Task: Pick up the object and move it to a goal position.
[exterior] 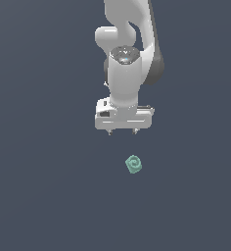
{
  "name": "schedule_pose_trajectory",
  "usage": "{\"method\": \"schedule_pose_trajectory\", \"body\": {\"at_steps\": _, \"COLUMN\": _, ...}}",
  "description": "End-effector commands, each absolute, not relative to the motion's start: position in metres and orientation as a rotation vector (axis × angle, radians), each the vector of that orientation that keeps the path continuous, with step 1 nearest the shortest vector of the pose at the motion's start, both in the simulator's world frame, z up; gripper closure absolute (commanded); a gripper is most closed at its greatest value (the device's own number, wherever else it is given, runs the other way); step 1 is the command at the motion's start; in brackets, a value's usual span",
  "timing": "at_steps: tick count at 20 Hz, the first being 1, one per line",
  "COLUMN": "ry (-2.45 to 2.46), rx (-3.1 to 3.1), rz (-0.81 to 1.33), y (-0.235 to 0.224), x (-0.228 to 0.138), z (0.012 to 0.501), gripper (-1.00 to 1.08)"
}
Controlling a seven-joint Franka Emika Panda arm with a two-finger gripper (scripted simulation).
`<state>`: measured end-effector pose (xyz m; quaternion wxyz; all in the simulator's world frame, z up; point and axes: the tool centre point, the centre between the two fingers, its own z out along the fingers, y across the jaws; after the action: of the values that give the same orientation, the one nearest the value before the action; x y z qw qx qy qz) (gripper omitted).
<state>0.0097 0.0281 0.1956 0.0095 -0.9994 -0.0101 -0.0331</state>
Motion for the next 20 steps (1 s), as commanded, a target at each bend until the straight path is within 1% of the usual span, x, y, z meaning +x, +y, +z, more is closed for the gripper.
{"method": "schedule_pose_trajectory", "body": {"at_steps": 1, "ry": -0.032, "rx": -3.121, "rz": -0.103, "y": 0.028, "x": 0.01, "z": 0.196, "gripper": -0.92}}
{"method": "schedule_pose_trajectory", "body": {"at_steps": 10, "ry": -0.031, "rx": -3.094, "rz": -0.073, "y": 0.046, "x": 0.01, "z": 0.19, "gripper": -0.92}}
{"method": "schedule_pose_trajectory", "body": {"at_steps": 20, "ry": -0.08, "rx": -3.098, "rz": -0.067, "y": 0.049, "x": 0.016, "z": 0.183, "gripper": -0.92}}
